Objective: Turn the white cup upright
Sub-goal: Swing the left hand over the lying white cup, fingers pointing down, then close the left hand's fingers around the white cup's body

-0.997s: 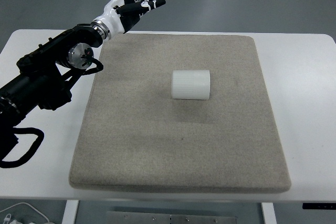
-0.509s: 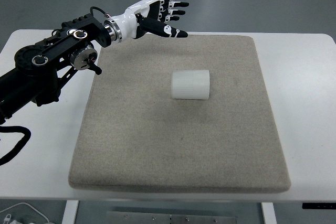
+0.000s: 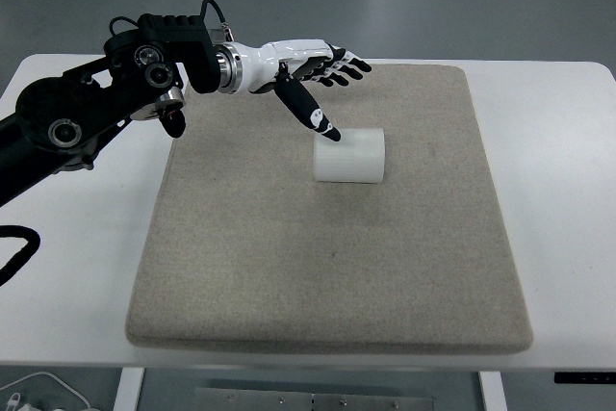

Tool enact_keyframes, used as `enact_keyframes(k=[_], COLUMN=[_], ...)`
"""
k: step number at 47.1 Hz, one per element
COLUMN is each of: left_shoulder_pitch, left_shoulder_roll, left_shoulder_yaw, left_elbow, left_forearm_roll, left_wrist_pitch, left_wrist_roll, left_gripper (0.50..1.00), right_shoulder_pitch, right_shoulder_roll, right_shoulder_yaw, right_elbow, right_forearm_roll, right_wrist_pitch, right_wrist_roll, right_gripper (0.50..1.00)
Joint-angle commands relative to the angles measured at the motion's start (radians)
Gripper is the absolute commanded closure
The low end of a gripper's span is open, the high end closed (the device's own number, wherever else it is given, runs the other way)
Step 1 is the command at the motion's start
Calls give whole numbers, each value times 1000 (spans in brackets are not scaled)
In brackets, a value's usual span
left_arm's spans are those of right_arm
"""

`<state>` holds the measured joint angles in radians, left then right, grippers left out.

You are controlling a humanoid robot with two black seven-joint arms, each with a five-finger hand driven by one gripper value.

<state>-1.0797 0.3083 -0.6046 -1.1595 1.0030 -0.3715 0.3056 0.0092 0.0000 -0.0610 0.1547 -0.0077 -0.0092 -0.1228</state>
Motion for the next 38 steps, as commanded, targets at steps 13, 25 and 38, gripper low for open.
enact_keyframes(k=[13, 25, 38], left_shoulder_pitch=[-22, -31, -25], left_shoulder_roll=[-12, -28, -77], left_shoulder_yaw=[2, 51, 65], left_elbow=[-66, -66, -48], left_forearm_roll=[129, 207, 262], left_wrist_pitch=[-49, -50, -40], left_wrist_roll=[116, 133, 136], left_gripper=[516, 516, 516], right_shoulder_pitch=[0, 0, 0], right_shoulder_roll=[0, 0, 0], right_shoulder_yaw=[1, 1, 1], right_elbow=[0, -1, 0], right_forearm_roll=[0, 0, 0], right_wrist_pitch=[0, 0, 0], right_wrist_roll=[0, 0, 0], right_gripper=[570, 570, 570])
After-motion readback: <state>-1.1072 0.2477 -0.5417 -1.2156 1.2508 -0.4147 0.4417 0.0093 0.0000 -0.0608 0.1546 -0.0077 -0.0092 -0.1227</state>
